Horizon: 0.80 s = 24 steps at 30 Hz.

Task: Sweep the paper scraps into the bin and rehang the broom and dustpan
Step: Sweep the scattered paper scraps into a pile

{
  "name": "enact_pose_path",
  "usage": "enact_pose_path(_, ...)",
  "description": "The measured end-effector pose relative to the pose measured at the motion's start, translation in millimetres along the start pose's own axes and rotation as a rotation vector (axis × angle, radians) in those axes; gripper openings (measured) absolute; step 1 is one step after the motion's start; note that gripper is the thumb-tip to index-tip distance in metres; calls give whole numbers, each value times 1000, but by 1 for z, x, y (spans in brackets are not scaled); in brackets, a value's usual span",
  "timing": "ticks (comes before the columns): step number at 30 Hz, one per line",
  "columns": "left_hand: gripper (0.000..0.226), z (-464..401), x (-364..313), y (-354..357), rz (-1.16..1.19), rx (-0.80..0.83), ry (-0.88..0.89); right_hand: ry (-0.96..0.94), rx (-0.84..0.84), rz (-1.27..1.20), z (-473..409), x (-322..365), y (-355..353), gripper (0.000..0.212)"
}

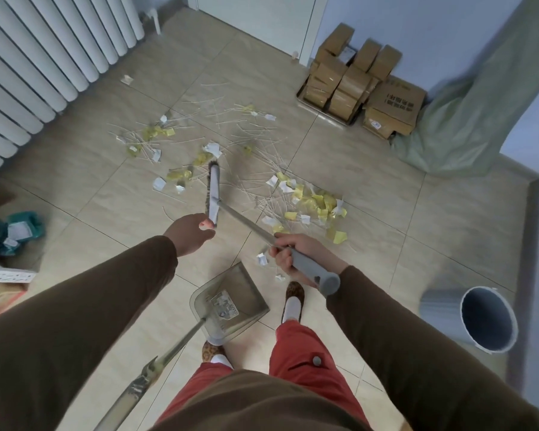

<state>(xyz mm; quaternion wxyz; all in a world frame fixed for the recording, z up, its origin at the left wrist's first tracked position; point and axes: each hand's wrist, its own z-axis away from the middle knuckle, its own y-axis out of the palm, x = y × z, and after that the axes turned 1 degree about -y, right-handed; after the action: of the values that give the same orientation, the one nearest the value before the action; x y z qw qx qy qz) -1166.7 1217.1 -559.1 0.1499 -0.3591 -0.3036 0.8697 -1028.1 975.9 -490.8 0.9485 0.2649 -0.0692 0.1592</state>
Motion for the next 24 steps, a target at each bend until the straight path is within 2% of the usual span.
enact_pose_path(4,26,-25,-16,3,5,-24,-57,40,-4,-118,-51,56,-18,7)
enact_pose_path(7,29,-47,-35,10,4,-26,-121,53,-63,-62,-67,103,-42,5)
enact_pose_path(12,28,-85,-84,16,37,-35,-164,140,-132,66,-26,168,-93,8)
enact_pose_path(16,28,-110,-116,10,39,-53,-170,90,-123,122,22,215,-122,16)
enact_pose_path(19,28,-122,-129,-2,53,-83,-178,112,-70,191,29,241,-112,22)
enact_pose_path(24,29,-128,-126,-36,71,-165,-237,165,88,269,-4,254,-57,19)
